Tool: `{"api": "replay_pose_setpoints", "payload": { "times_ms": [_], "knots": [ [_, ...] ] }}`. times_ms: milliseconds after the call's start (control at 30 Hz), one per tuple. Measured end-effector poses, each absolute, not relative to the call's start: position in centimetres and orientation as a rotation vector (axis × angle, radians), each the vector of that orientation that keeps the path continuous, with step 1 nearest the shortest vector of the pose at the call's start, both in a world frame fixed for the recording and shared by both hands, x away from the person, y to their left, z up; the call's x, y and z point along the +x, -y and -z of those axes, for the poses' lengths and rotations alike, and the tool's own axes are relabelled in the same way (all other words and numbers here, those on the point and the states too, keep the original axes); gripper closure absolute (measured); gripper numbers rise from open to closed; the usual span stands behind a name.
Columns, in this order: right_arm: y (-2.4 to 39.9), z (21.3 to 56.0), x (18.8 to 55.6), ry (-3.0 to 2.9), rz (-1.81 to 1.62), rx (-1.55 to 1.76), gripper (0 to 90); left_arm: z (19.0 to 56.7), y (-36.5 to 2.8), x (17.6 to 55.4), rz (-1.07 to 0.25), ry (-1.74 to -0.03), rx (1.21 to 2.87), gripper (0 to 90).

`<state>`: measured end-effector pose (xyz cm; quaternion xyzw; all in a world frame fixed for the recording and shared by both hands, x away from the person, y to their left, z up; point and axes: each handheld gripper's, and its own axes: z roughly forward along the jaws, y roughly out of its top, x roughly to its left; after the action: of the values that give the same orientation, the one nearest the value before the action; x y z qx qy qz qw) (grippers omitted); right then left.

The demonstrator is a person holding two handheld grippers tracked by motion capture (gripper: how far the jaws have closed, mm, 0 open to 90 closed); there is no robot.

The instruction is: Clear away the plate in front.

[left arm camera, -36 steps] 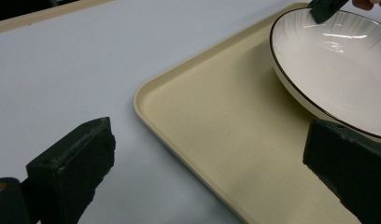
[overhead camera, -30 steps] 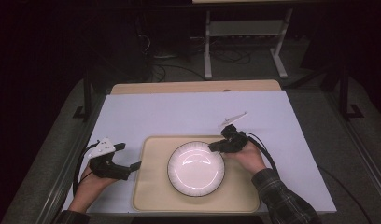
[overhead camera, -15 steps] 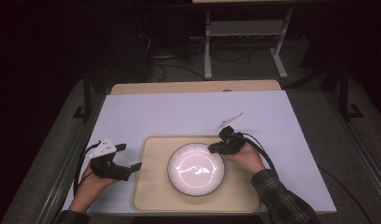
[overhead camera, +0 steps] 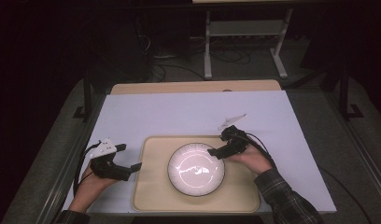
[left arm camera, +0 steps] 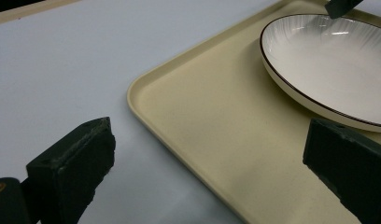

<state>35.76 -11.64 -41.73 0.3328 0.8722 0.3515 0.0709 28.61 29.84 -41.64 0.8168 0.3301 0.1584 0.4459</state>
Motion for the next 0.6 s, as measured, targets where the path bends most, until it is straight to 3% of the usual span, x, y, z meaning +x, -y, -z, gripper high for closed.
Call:
{"api": "replay_pose_setpoints", "payload": {
  "times_ms": [233, 600],
  "knots": [
    [12.8, 40.9, 35.4, -2.572, -1.123, 0.99, 0.5, 41.7, -29.9, 28.5, -0.387, -0.817, 2.026, 1.5],
    [16.2, 38.3, 33.2, -2.359, -1.208, 0.989, 0.0, 41.5, -29.8, 28.4, -0.382, -0.803, 2.02, 1.5]
  ]
}}
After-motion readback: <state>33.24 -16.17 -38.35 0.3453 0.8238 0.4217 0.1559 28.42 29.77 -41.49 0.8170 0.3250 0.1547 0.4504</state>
